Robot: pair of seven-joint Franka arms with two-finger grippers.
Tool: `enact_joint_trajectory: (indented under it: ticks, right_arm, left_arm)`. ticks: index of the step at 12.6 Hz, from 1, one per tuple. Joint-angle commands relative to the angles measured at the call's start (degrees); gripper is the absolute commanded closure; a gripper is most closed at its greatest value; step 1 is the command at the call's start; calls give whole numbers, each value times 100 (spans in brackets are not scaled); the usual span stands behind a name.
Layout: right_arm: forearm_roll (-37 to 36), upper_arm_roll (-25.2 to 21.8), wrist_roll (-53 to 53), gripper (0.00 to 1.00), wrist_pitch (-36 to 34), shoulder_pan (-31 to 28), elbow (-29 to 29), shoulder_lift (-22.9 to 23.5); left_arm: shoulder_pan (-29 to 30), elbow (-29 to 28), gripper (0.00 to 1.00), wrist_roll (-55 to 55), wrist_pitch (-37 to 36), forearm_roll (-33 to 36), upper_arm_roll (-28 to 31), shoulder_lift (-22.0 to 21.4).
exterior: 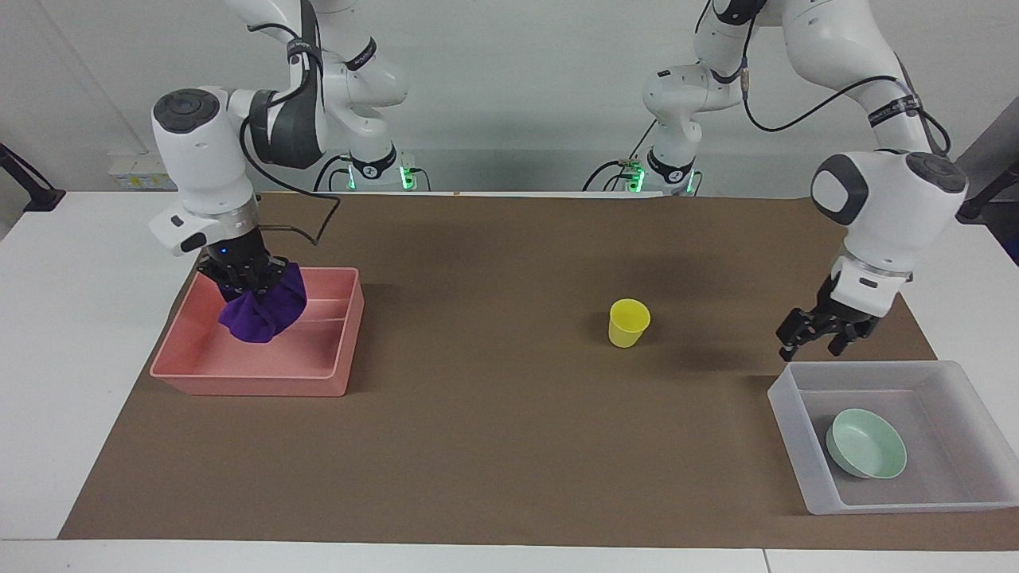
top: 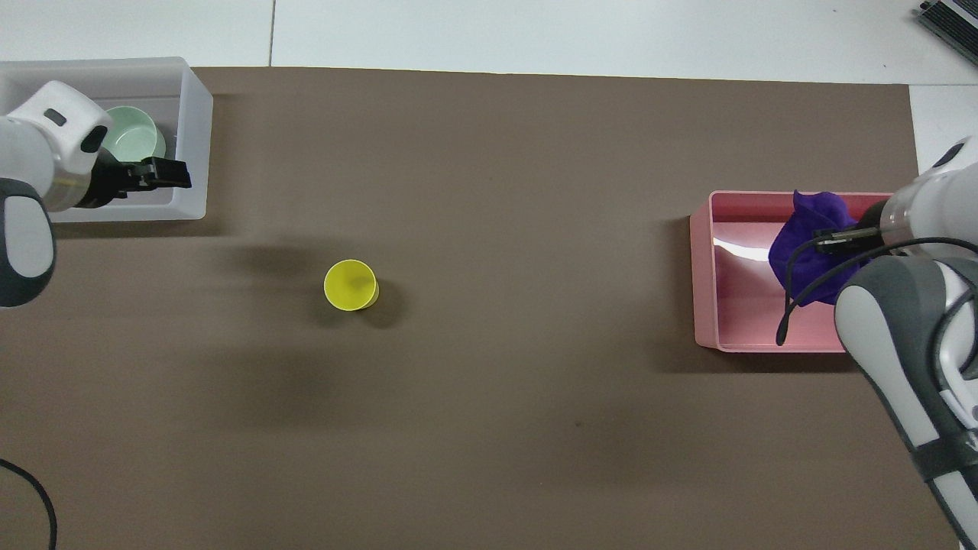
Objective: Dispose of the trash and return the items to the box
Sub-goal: 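Carry the purple cloth into the pink bin with the right gripper, then reach the left gripper to the yellow cup and grasp it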
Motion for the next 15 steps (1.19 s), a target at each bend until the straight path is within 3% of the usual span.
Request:
enact_joint_trajectory:
  ticks: [1,3,4,6,7,11,14,15]
  right_arm:
    - [-5,69,-33,100,650,-181,-566,34]
    - [-5,78,2,100,862,-287,-787,69]
    - [-5,78,11,88,880,-296,-814,113]
    - [-5,78,72,24,942,-383,-893,183]
    - [-5,78,116,0,951,-384,-876,183]
    - [-14,139,352,0,828,-287,-596,61]
    - [-14,174,1388,0,626,90,-551,-115]
    - [64,174,1495,0,495,108,-464,-176]
  left_arm:
    - [-446,-492,0,-235,-24,31,104,-308]
    - [-806,-773,0,-384,-24,31,104,-431]
    - [-1007,-939,0,-533,-7,31,104,-476]
    - [-1298,-1282,0,-692,125,40,95,-616]
    - [-1369,-1379,0,-692,177,31,95,-660]
    - [-1616,-1757,0,-745,475,31,78,-722]
    - [-1800,-1995,0,-745,775,31,78,-670]
    - [-1853,-2013,14,-745,889,31,78,-626]
